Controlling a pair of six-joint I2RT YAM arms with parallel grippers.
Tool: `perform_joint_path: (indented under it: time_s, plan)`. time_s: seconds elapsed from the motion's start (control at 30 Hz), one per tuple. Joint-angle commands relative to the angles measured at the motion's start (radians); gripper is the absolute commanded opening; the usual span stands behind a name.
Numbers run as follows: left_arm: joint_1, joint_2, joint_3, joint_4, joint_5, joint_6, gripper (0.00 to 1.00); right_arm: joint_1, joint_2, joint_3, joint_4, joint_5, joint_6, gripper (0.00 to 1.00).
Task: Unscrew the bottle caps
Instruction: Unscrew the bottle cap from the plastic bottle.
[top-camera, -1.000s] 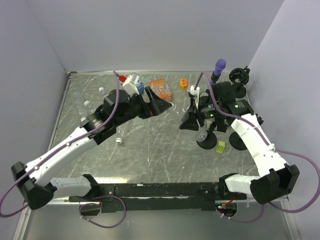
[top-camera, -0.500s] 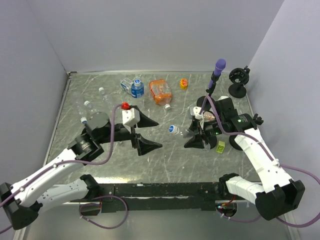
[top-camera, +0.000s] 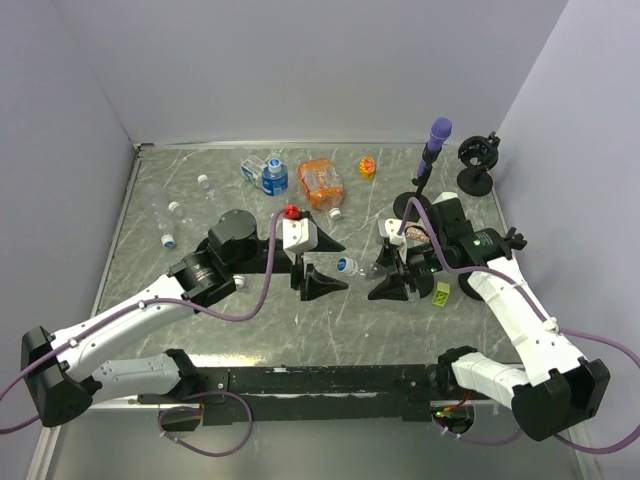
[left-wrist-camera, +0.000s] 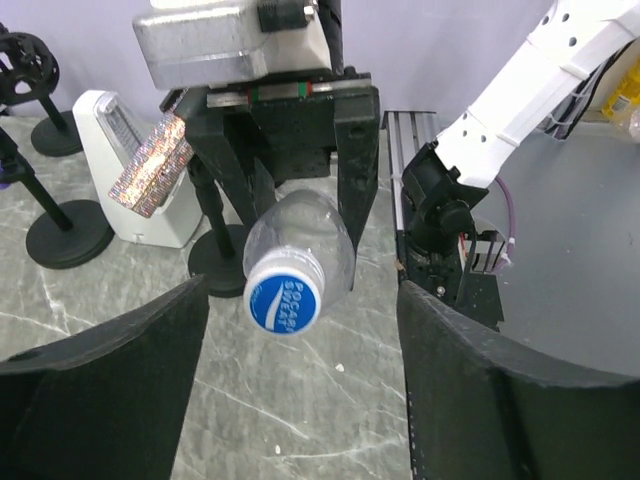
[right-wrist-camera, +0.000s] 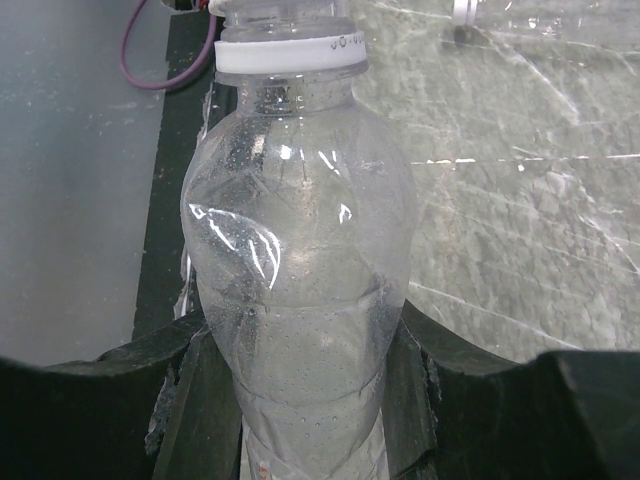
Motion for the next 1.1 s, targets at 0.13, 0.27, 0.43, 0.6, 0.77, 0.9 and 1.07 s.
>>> perform_joint_path:
  time_s: [0.13,0.27,0.43,0.6,0.77,0.9,1.07]
  plan:
    - [-0.016,0.055,0.106,-0.019,-0.044,0.009,0.55,0.01,-0.008,0.001,0.009,-0.042,-0.029,0.0]
    - [-0.019,0.061,0.114,-0.047,-0.062,0.01,0.47,0.01,-0.005,0.004,0.011,-0.044,-0.026,0.0]
    - [-0.019,0.047,0.101,-0.05,-0.07,0.01,0.56,0.01,0.002,0.01,0.008,-0.044,-0.025,0.0]
    - [-0.019,0.044,0.101,-0.056,-0.075,0.015,0.54,0.01,0.003,0.013,0.008,-0.044,-0.021,0.0]
    - [-0.019,0.041,0.103,-0.082,-0.073,0.013,0.36,0.01,0.006,0.013,0.009,-0.041,-0.018,0.0]
    - [-0.019,0.023,0.094,-0.076,-0.069,-0.005,0.14,0.011,0.006,0.013,0.012,-0.034,-0.014,0.0]
    - [-0.004,-0.063,0.039,-0.065,-0.078,-0.106,0.07,0.01,0.002,0.004,0.023,-0.03,-0.009,0.0]
